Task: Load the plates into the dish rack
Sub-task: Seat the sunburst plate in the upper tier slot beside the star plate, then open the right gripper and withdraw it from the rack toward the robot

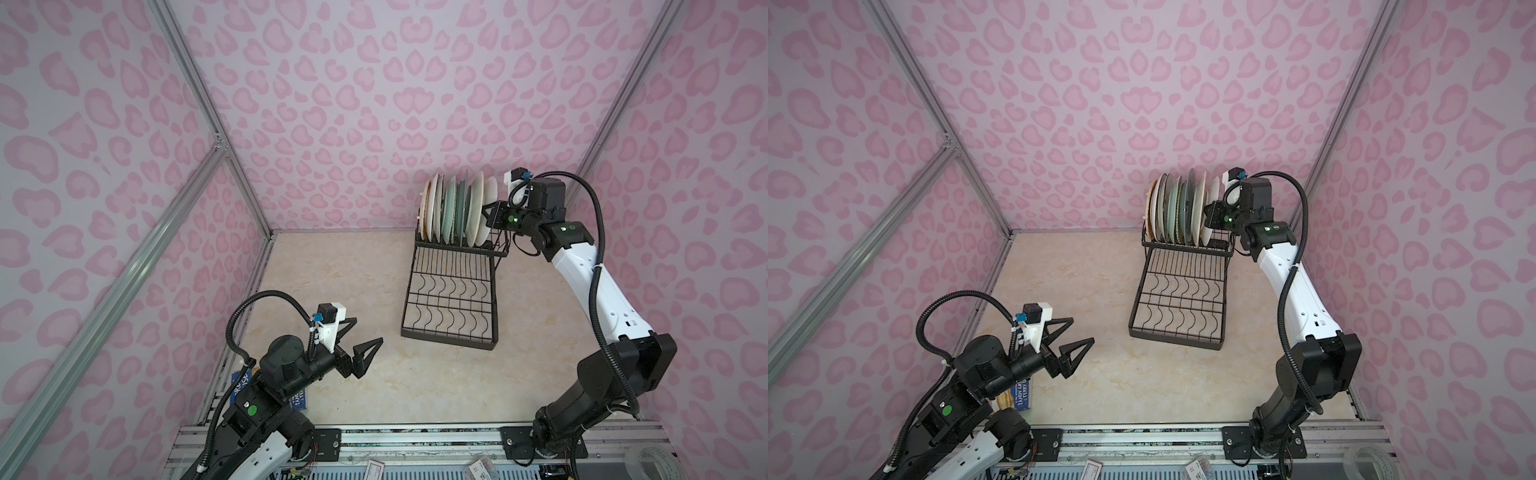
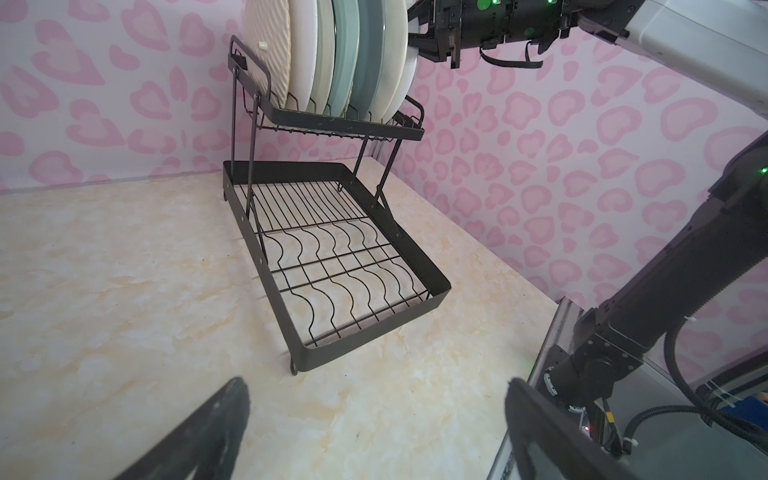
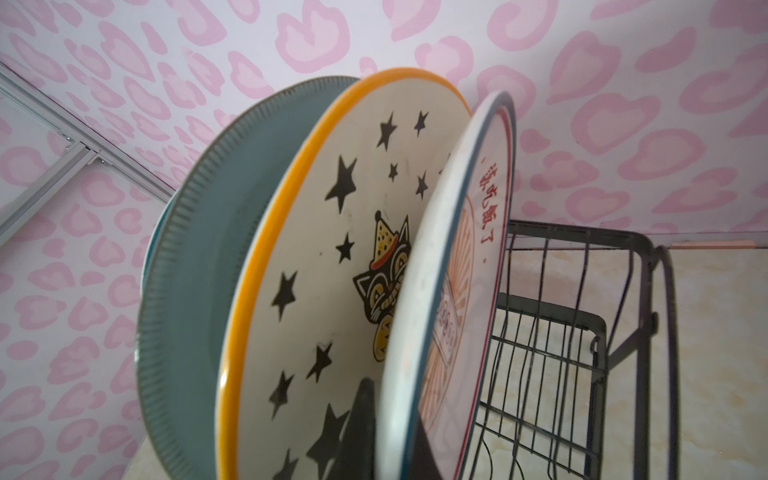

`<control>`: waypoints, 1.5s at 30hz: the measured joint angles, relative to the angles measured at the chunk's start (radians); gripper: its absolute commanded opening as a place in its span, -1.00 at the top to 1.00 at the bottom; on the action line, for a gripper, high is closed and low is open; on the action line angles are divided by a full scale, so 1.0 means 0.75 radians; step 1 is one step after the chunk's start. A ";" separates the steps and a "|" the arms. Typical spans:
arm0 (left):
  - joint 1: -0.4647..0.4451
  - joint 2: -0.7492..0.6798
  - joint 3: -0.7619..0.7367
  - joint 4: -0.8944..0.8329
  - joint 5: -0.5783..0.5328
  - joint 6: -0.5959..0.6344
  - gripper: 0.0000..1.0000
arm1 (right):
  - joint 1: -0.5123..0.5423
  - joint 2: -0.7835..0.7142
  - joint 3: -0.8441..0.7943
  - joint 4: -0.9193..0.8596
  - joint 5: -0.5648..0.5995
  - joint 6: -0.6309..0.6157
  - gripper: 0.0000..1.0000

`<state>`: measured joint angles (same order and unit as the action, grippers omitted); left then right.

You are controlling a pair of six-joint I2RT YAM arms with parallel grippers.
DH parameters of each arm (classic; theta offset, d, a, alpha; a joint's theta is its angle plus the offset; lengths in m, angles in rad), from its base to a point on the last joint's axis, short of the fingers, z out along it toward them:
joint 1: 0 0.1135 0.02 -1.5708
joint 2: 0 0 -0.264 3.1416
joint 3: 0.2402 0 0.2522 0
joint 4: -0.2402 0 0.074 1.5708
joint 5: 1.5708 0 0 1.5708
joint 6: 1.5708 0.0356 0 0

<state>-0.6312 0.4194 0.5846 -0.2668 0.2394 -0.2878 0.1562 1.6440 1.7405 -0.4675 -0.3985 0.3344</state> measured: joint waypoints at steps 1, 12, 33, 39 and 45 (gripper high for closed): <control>0.000 0.001 0.000 0.000 0.000 -0.001 -0.95 | 0.000 0.001 -0.002 -0.001 0.006 0.003 1.00; 0.003 0.001 0.000 0.000 0.000 -0.001 -0.95 | 0.014 0.002 -0.015 0.007 0.039 -0.004 0.69; 0.007 -0.005 0.000 0.000 0.005 -0.005 -0.95 | 0.025 -0.043 0.007 0.008 0.030 -0.002 0.38; 0.009 -0.008 0.000 0.000 0.006 -0.006 -0.95 | 0.026 -0.066 0.015 0.008 0.022 0.018 0.31; 0.010 -0.008 0.000 0.000 0.006 -0.006 -0.94 | 0.025 -0.108 0.016 0.008 0.038 0.028 0.20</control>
<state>-0.6239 0.4137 0.5846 -0.2668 0.2440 -0.2924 0.1749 1.5627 1.7523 -0.4618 -0.3698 0.3557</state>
